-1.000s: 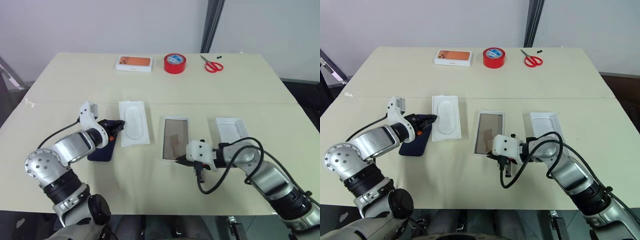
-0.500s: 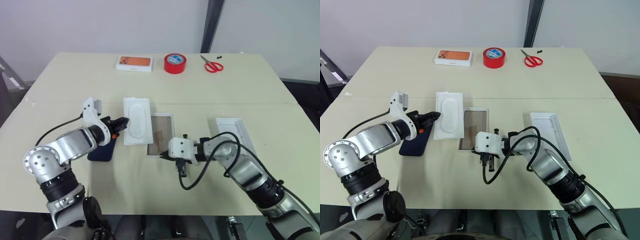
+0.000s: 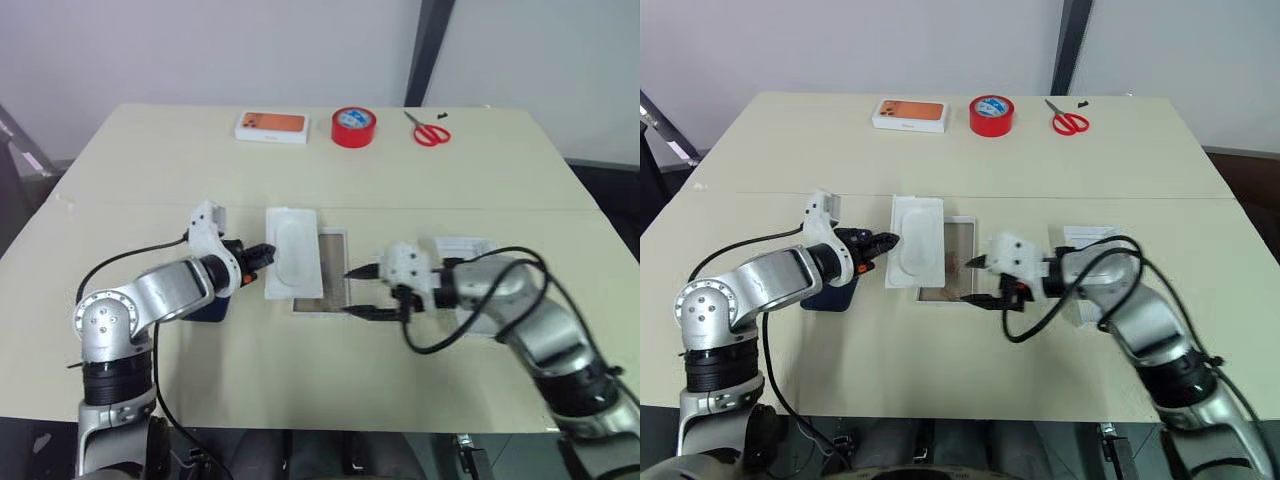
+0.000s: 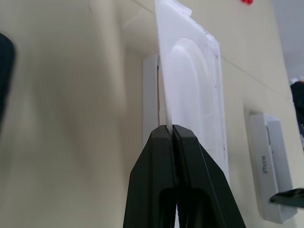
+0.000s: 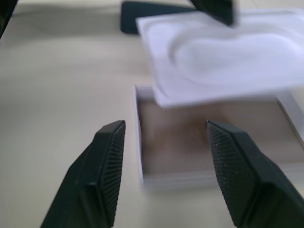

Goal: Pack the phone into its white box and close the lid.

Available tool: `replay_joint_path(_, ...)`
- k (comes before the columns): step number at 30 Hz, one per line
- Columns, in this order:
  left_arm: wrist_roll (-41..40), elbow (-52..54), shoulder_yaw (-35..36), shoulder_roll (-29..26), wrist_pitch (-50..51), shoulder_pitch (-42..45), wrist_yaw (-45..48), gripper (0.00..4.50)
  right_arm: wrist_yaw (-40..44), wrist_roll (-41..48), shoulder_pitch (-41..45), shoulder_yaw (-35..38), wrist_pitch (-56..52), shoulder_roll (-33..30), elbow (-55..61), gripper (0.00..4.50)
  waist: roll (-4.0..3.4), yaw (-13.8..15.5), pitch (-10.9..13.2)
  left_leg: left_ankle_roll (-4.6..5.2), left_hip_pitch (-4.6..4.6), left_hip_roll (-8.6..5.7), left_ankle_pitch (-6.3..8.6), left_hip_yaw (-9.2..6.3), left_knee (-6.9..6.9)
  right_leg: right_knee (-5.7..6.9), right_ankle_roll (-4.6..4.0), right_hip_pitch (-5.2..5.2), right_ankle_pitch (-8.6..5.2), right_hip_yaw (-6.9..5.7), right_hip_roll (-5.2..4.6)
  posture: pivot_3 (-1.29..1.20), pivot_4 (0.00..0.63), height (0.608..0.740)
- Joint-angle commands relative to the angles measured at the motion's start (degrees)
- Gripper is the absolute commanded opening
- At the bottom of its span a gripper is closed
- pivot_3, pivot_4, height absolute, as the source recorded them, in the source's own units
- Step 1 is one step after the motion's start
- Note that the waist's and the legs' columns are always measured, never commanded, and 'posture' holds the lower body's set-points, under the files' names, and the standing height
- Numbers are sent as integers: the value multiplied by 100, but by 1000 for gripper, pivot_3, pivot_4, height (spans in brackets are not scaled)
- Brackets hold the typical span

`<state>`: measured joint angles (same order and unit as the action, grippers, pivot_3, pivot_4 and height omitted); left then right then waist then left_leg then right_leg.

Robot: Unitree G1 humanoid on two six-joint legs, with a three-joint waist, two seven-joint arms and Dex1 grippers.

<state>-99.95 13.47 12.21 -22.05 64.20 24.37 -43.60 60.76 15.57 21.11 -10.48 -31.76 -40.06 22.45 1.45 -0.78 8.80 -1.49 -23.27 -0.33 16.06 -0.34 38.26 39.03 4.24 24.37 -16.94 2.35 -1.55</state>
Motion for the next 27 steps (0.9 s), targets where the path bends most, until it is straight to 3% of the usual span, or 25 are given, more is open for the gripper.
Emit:
replay_joint_path(1,-70,-10,-272,-11,-310,113,44,0,-40,130,-140,89,39,-93,290,2886,-1,-12,0,0,1,1,0,0,-1,2,0,0,0,1,3,0,150,733)
replay_joint_path(15,25,-32,-882,-232,-630,2,264,0,-398,167,-260,134,134,-63,358,2886,-1,12,0,-1,-1,0,-1,2,1,2,0,0,0,1,2,0,150,733)
replay_joint_path(19,-3,10,-976,-142,-755,-107,322,1352,-427,208,-244,145,107,-74,393,2947,-2,9,0,-1,0,1,-1,2,1,2,0,0,0,1,2,0,150,733)
replay_joint_path(24,-165,175,-896,-183,-891,-157,471,3879,-510,144,-207,123,112,-90,317,2947,-1,11,0,-1,0,1,-1,2,2,2,0,0,0,1,2,0,150,733)
replay_joint_path(27,-219,274,-717,-393,-960,-159,710,3879,-764,-17,21,54,61,52,92,2947,-1,-9,0,-1,0,1,-1,2,1,2,0,0,0,1,3,0,150,733)
